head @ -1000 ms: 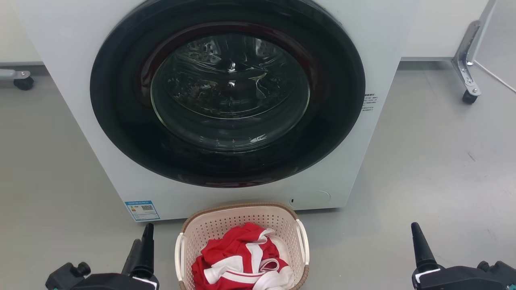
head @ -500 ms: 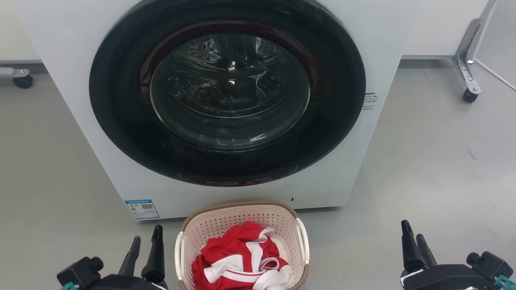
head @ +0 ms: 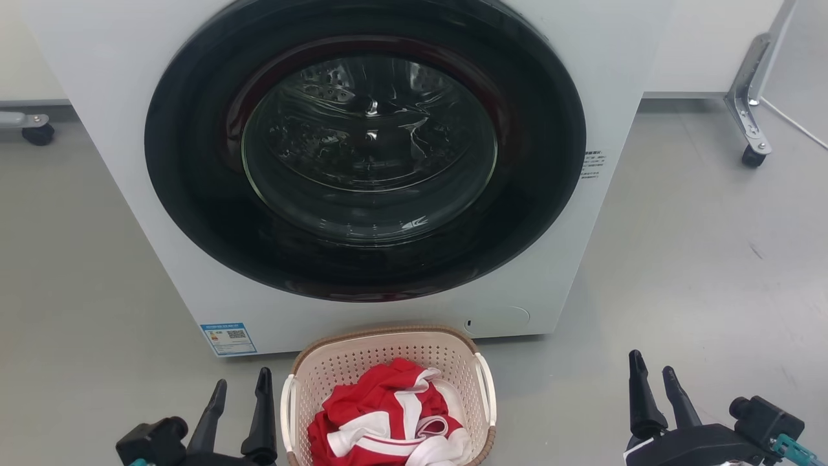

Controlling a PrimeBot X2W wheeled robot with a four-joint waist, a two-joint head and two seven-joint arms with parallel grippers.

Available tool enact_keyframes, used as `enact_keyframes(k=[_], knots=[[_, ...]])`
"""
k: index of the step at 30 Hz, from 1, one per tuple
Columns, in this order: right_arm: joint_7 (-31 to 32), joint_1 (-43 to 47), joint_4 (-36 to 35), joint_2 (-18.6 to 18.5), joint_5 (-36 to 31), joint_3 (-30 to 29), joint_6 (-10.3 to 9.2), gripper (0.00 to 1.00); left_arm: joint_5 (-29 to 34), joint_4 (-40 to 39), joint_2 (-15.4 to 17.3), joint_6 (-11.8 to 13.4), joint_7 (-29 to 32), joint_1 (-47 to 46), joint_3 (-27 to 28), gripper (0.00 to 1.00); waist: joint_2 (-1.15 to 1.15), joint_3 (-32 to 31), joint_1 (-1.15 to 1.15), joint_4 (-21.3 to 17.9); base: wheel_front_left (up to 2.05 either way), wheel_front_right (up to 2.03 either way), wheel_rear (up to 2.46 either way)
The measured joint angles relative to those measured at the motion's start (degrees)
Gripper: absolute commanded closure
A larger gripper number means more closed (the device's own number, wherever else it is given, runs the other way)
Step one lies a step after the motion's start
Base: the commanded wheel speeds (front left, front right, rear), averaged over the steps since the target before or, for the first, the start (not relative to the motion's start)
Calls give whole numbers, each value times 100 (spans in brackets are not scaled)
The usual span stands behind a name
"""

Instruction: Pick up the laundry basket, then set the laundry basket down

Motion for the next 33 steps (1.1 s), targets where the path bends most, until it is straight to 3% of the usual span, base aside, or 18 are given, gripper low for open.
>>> enact_keyframes(k=[33], knots=[[-704, 112, -354, -20, -2676, 547, -419, 0, 2846, -437, 52, 487, -708, 302, -388, 0, 0, -48, 0, -7, 0, 0, 0]])
